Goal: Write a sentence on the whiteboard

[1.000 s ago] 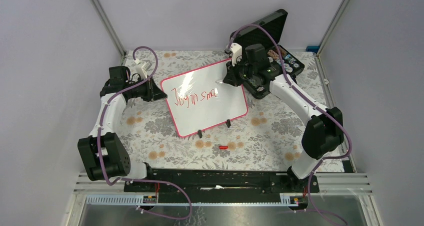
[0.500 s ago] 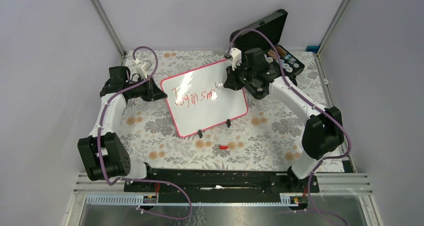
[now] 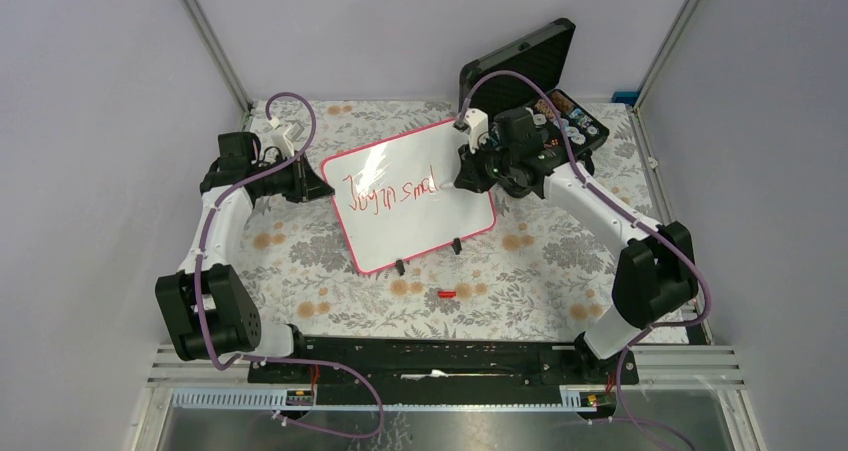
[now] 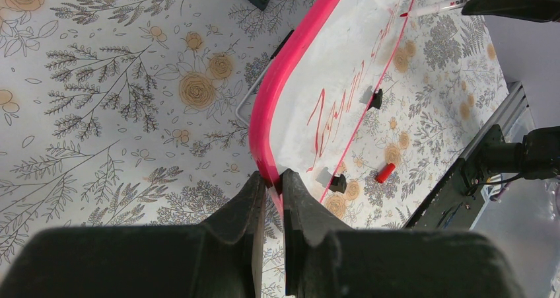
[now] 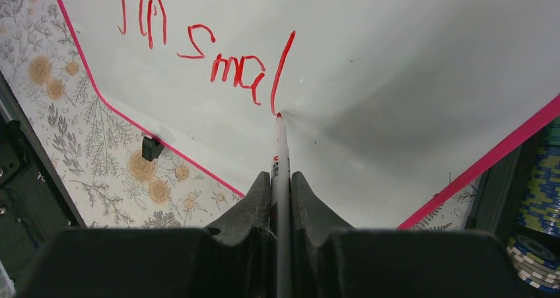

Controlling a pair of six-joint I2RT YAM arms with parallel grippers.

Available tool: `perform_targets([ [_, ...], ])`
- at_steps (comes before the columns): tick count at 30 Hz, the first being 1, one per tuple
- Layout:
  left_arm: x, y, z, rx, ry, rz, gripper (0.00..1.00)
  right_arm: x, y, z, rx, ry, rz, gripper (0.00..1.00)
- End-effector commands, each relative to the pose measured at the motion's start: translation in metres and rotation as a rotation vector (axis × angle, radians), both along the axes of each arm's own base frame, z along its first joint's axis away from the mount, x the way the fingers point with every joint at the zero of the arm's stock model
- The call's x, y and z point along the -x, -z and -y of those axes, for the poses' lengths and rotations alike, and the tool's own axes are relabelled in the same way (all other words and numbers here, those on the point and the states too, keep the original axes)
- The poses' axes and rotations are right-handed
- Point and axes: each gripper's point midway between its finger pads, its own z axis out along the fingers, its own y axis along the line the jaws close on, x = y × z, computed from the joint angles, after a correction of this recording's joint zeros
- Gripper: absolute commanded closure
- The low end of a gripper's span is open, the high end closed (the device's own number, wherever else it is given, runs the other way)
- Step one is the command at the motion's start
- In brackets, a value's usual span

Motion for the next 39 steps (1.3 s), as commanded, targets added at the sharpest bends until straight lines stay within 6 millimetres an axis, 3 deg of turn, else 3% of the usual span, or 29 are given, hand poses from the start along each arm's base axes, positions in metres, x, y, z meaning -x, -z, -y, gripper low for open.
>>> perform_targets([
  [1, -0.01, -0.011, -0.002, -0.039, 0.009, 0.091, 1.0, -0.011, -0.048, 0.004, -0.041, 0.01, 0.118, 1.0],
  [10, -0.011, -0.012, -0.003, -0.035, 0.008, 0.089, 1.0, -0.031, -0.073, 0.003, -0.06, 0.036, 0.167, 1.0],
  [18, -0.011, -0.013, -0.003, -0.038, 0.007, 0.094, 1.0, -0.046, -0.067, 0.0, -0.049, 0.053, 0.166, 1.0],
  [24, -0.01, -0.012, -0.002, -0.035, 0.01, 0.092, 1.0, -0.051, -0.05, 0.001, -0.019, 0.058, 0.148, 1.0],
  [39, -0.011, -0.009, -0.003, -0.038, 0.01, 0.086, 1.0, -0.021, -0.017, 0.012, 0.01, 0.034, 0.084, 1.0],
])
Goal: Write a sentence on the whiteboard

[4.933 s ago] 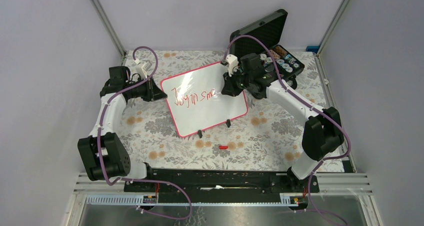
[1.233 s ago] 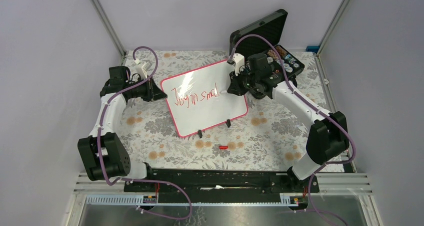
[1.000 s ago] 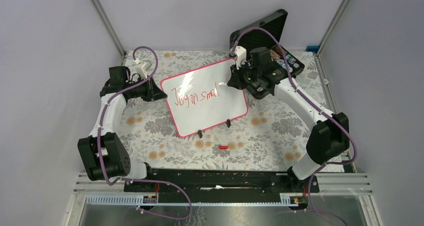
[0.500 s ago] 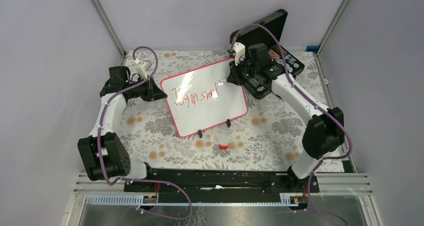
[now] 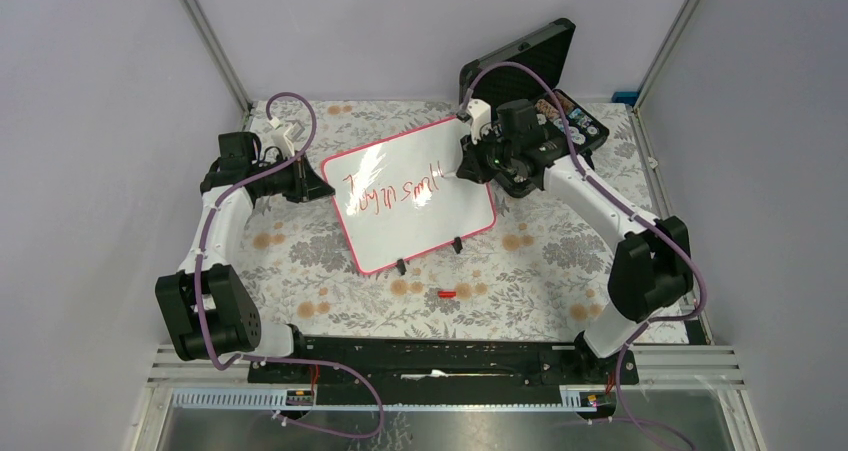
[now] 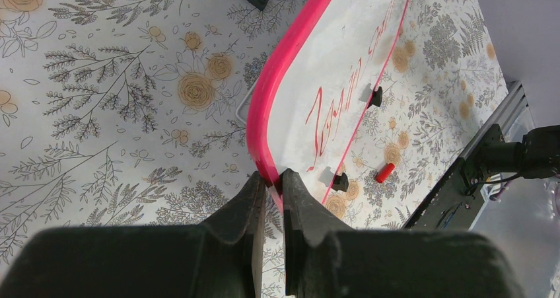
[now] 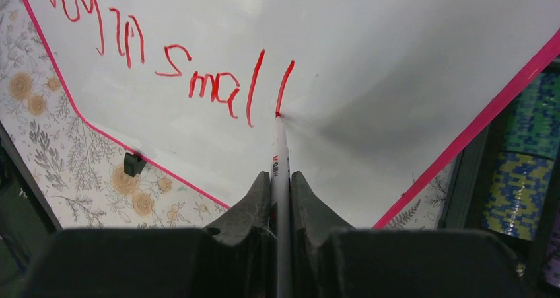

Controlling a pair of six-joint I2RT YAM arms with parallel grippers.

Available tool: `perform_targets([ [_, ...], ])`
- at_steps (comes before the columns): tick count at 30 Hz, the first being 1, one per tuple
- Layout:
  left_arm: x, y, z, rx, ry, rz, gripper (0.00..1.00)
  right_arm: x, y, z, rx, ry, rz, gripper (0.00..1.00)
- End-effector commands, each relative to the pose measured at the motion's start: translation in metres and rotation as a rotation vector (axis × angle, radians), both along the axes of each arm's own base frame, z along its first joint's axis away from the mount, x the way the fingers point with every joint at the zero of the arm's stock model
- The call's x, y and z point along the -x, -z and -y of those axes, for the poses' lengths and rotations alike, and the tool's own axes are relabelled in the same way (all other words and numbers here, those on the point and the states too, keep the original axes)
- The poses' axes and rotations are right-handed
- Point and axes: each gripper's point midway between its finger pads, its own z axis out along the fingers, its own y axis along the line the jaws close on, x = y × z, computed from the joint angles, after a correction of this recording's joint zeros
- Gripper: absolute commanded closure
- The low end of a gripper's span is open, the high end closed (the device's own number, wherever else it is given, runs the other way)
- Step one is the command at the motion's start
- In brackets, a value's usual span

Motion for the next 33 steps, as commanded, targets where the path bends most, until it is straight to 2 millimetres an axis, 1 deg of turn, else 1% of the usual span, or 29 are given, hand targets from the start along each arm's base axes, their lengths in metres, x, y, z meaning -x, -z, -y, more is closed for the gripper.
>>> perform_targets([
  [1, -0.011, -0.009, -0.003, -0.038, 0.009, 0.085, 1.0, 0.007, 0.001, 0.009, 0.014, -0.004, 0.032, 1.0],
  [4, -0.01, -0.008, -0.003, -0.039, 0.01, 0.085, 1.0, 0.012, 0.006, 0.012, 0.021, -0.005, 0.026, 1.0],
  [7, -0.011, -0.009, -0.003, -0.042, 0.008, 0.086, 1.0, 0.013, 0.003, 0.015, 0.029, 0.0, 0.041, 1.0],
  [11, -0.013, -0.007, -0.005, -0.047, 0.005, 0.083, 1.0, 0.009, -0.019, 0.017, 0.035, -0.001, 0.088, 1.0],
  [13, -0.012, -0.008, -0.004, -0.046, 0.012, 0.089, 0.99, 0.008, -0.035, 0.016, 0.023, -0.011, 0.111, 1.0],
  [17, -0.008, -0.012, -0.001, -0.032, 0.032, 0.104, 0.92, 0.008, -0.056, 0.013, 0.006, -0.026, 0.142, 1.0],
  [19, -0.006, -0.014, 0.001, -0.021, 0.044, 0.107, 0.83, 0.01, -0.064, 0.01, -0.013, -0.042, 0.144, 1.0],
  [21, -0.004, -0.015, 0.003, -0.015, 0.055, 0.107, 0.7, 0.017, -0.064, 0.005, -0.035, -0.07, 0.115, 1.0],
  [23, -0.001, -0.016, 0.005, -0.009, 0.067, 0.11, 0.65, 0.025, -0.062, -0.001, -0.06, -0.099, 0.084, 1.0],
  [28, 0.007, -0.015, 0.008, 0.013, 0.093, 0.112, 0.6, 0.055, -0.05, -0.017, -0.081, -0.184, 0.03, 1.0],
  [33, 0.012, -0.007, 0.009, 0.018, 0.104, 0.101, 0.55, 0.091, -0.031, -0.039, -0.113, -0.291, -0.053, 1.0],
])
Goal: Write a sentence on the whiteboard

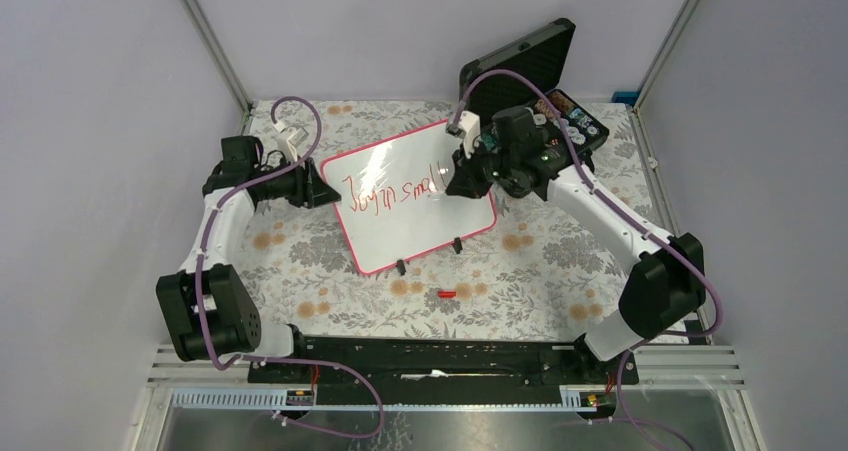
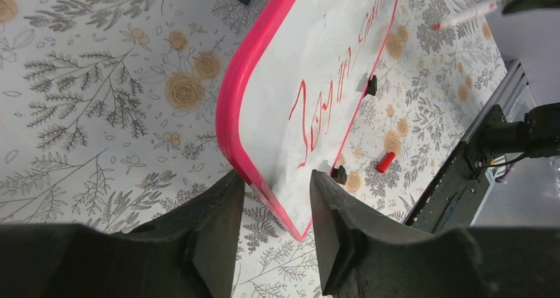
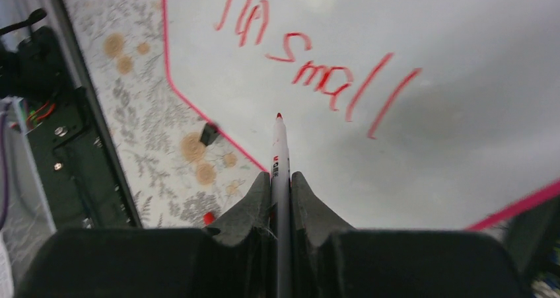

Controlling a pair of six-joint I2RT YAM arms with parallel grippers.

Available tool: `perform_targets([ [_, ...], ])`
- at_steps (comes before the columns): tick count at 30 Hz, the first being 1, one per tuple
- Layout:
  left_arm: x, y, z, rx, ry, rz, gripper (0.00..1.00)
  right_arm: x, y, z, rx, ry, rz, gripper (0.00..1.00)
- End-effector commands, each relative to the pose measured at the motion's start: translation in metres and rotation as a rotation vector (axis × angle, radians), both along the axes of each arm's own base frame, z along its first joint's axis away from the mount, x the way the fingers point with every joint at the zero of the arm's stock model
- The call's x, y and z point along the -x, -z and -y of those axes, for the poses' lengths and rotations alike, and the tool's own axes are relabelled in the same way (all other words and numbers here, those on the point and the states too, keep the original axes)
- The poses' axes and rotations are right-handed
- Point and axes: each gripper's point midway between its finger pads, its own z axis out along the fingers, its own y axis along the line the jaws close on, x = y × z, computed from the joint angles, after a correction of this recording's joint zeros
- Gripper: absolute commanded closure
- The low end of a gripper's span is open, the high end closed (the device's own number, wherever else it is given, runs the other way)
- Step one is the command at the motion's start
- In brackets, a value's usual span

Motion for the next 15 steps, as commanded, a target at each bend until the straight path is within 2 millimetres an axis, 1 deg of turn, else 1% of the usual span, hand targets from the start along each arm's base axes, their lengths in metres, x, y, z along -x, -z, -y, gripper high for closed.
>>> perform_targets([
  [1, 0.008, -0.006, 0.005, 0.018, 0.045, 0.055, 0.54, 0.045, 0.001, -0.025, -0.052, -0.13, -0.055, 1.0],
  [3, 0.01, -0.002, 0.006, 0.025, 0.052, 0.049, 0.54, 0.053, 0.009, -0.033, -0.053, -0.147, -0.068, 1.0],
  [7, 0.013, 0.005, 0.007, 0.028, 0.055, 0.05, 0.53, 0.062, 0.021, -0.046, -0.059, -0.157, -0.074, 1.0],
  [11, 0.014, 0.007, 0.009, 0.041, 0.052, 0.057, 0.53, 0.059, 0.028, -0.055, -0.075, -0.127, -0.046, 1.0],
  [15, 0.015, 0.011, 0.011, 0.059, 0.05, 0.06, 0.53, 0.061, 0.037, -0.06, -0.079, -0.118, -0.037, 1.0],
])
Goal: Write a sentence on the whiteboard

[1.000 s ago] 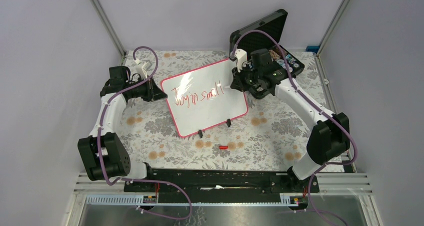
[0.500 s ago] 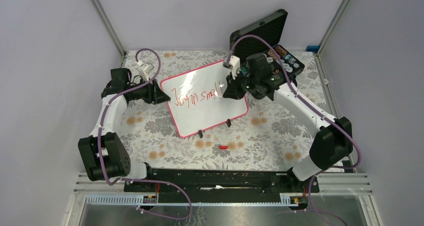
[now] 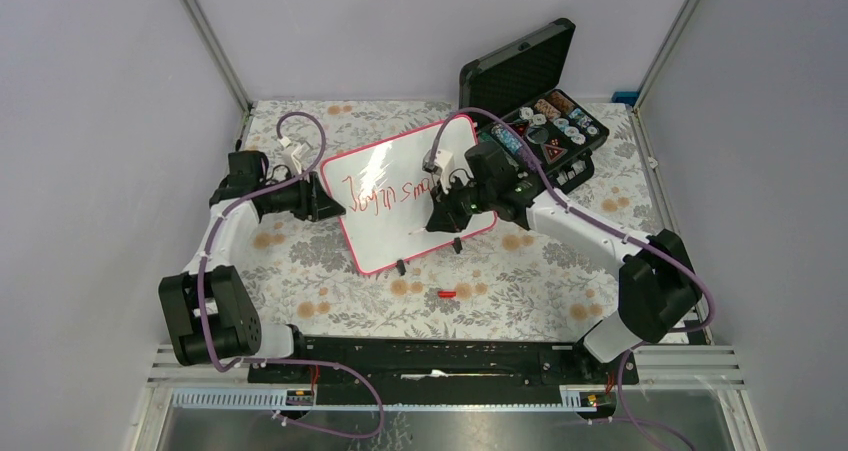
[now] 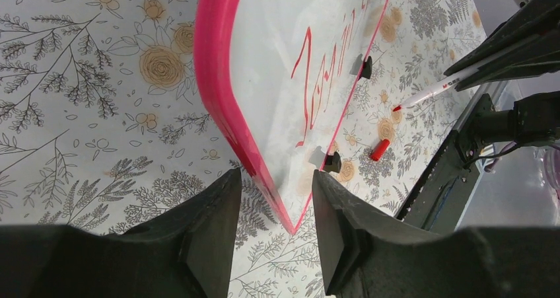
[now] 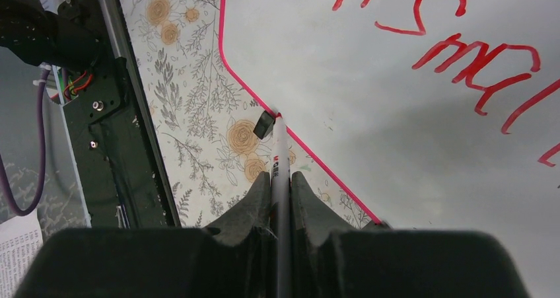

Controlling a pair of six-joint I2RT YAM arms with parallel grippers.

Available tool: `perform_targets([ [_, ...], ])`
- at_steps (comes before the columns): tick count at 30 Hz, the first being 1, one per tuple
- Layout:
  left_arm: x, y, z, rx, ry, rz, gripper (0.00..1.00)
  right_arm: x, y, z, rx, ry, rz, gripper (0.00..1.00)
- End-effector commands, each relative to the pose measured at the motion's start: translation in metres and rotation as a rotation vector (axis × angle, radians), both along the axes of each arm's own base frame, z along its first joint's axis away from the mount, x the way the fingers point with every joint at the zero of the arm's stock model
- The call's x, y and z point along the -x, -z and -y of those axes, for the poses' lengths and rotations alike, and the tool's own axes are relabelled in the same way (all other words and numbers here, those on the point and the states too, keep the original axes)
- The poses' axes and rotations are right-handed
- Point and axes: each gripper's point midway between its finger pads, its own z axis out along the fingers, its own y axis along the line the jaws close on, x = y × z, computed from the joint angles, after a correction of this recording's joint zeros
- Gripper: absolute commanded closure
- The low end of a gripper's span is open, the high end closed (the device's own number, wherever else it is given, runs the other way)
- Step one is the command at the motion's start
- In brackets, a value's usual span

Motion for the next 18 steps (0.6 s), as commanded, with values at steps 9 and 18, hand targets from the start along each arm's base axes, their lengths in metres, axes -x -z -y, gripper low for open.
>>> perform_targets([
  [9, -0.002, -0.011, 0.006, 0.051, 0.032, 0.092, 0.58, -0.003, -0.015, -0.028, -0.073, 0.021, 0.165, 1.0],
  [18, -0.002, -0.009, 0.006, 0.05, 0.027, 0.089, 0.65, -0.001, -0.008, -0.043, -0.084, 0.018, 0.219, 1.0],
])
